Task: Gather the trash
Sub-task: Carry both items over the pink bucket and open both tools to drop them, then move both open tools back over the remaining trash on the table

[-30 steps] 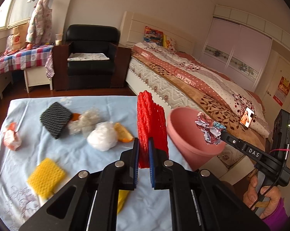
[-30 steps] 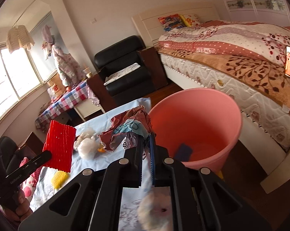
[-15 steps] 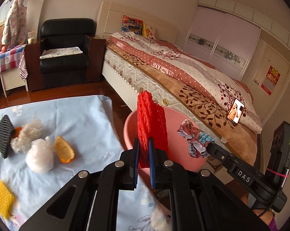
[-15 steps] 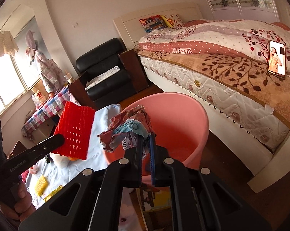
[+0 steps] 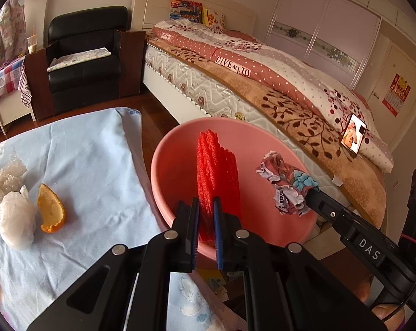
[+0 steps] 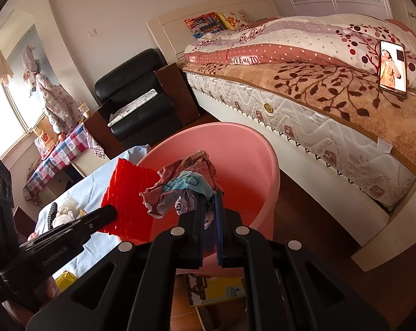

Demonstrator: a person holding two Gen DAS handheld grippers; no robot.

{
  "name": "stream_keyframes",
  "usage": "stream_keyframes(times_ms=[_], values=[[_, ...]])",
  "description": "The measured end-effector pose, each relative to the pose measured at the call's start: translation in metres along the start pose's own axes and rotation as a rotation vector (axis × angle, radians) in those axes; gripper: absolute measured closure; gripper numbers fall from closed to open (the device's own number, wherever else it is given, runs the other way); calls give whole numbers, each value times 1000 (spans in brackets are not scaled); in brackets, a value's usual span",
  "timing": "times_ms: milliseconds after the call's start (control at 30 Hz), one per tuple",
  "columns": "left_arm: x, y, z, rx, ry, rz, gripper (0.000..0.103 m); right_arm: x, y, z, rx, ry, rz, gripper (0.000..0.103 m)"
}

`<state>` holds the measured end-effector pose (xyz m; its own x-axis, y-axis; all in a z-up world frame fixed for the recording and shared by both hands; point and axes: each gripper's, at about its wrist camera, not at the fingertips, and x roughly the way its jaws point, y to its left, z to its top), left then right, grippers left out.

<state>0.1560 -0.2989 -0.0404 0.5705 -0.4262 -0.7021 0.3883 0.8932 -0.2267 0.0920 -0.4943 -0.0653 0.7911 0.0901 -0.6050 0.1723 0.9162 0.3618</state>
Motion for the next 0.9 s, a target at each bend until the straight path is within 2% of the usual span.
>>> stream_keyframes(times_ms=[100,167,200,233,333,533,600,667,700,900], values=[[3,-4,-2,6,7,-3,92,1,0,0,-6,-3,-16,96],[4,-5,-2,-2,5,-7,70,2,-1,-1,-2,-3,-22,96],[3,-5,-2,-7,1,-4,53,2,-2,-1,1,-2,-24,96],[0,-5,-2,-11,-16,-6,48,3,-2,-1,1,-2,-25,96],[-8,-6,-1,3,-40,-11,42,5,-1,-2,-4,3,-34,96],[-24,1,-3,3,-46,-11,41,13,0,-1,7,25,-31,95],[-31,4,-5,-2,-52,-10,41,14,0,-1,15,31,-26,91],[-39,10,-7,-12,-62,-10,41,12,1,-1,16,26,-23,75],[-44,13,-8,-18,-69,-12,41,11,2,-1,15,24,-18,72],[-82,39,-7,-64,-134,-10,41,-3,20,-2,-25,11,-12,70]])
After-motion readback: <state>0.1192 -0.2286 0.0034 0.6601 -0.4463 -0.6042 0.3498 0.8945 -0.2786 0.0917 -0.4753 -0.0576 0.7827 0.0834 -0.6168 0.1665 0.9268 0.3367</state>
